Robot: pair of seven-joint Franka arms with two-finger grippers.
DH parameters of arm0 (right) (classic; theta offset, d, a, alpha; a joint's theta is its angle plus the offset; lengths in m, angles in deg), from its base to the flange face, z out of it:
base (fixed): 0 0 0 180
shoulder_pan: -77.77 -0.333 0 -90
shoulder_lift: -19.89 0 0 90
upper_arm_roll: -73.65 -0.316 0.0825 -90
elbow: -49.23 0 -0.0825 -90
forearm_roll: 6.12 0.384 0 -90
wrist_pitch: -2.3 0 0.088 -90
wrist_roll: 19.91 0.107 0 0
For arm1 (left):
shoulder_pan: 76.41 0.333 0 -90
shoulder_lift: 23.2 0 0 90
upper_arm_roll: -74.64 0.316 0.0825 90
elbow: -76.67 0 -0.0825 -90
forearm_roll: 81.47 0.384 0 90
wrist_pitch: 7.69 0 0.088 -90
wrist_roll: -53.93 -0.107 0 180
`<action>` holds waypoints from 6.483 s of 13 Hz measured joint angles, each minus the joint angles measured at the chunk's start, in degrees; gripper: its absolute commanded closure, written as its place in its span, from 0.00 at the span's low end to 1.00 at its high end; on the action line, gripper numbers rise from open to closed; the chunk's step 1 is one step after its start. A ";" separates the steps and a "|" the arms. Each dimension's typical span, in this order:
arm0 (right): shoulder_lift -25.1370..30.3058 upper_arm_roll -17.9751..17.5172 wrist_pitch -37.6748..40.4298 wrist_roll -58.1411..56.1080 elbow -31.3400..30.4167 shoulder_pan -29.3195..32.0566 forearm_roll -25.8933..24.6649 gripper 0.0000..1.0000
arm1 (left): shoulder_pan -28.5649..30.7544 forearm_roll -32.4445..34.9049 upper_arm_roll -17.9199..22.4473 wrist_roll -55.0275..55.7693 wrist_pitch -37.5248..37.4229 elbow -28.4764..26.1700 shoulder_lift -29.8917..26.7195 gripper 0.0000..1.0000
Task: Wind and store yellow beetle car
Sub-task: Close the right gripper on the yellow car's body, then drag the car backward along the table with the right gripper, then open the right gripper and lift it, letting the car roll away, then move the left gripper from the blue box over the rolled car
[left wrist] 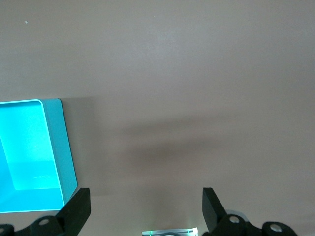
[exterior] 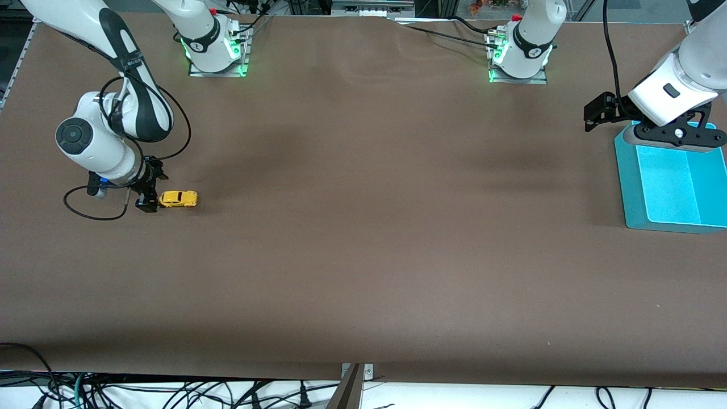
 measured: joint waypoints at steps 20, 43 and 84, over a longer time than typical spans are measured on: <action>-3.52 -0.10 -5.09 0.15 -0.83 0.00 0.00 1.00 | 0.19 0.00 0.05 0.00 -0.19 0.00 0.00 0.00; -3.97 4.14 -5.67 -10.76 -0.63 5.51 0.01 1.00 | 0.23 0.00 0.05 0.00 -0.24 0.00 0.00 0.00; 20.44 -5.63 38.31 -33.77 14.80 6.73 0.15 0.00 | 0.28 0.00 0.07 -0.01 -0.99 0.00 0.04 0.00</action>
